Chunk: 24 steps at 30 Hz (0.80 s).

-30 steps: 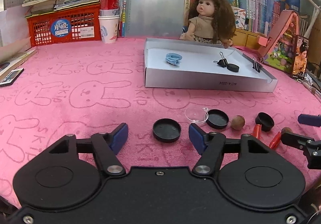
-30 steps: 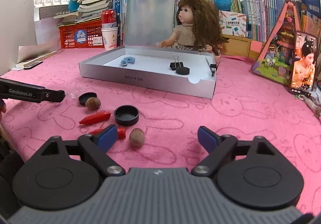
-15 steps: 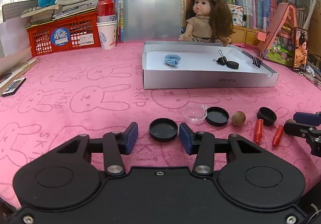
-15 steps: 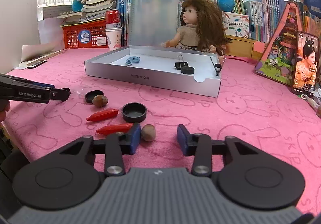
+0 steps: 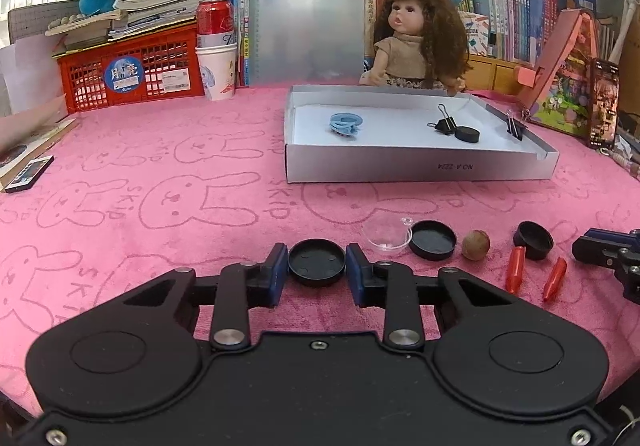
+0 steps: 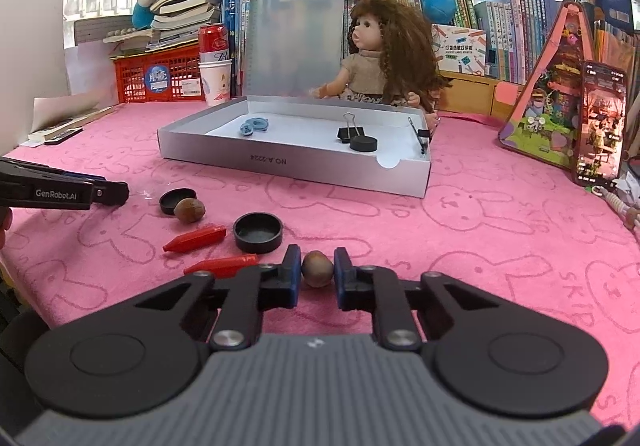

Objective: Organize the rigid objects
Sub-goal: 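Carry the black lid with the left tool while the right tool carries the nut to the tray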

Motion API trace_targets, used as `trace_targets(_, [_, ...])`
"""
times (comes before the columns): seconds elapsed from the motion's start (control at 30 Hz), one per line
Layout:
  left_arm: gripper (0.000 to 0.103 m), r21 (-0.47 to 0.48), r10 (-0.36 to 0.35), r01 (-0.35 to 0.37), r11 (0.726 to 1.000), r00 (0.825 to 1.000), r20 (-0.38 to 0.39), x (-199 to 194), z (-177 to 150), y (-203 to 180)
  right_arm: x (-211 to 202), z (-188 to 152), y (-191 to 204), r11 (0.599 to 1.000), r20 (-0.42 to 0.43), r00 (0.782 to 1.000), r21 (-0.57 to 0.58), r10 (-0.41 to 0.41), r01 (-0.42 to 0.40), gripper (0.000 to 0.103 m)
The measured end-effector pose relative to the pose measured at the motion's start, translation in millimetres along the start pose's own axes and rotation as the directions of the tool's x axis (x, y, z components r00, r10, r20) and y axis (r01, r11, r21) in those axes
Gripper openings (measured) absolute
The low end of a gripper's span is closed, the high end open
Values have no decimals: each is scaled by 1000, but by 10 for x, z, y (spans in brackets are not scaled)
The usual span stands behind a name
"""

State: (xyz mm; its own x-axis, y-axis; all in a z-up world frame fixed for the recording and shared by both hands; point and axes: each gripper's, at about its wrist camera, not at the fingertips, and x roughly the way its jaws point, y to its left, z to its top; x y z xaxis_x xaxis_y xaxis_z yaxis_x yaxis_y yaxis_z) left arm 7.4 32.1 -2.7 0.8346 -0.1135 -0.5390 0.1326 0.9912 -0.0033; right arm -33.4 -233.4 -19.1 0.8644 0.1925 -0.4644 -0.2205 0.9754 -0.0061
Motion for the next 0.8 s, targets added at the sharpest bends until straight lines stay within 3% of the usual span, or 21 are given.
trace_targets(0.8, [30,-31,-32,33,999,999,27,-24,199,-60,100,215,-93,995,19,997,64,-77,76,21])
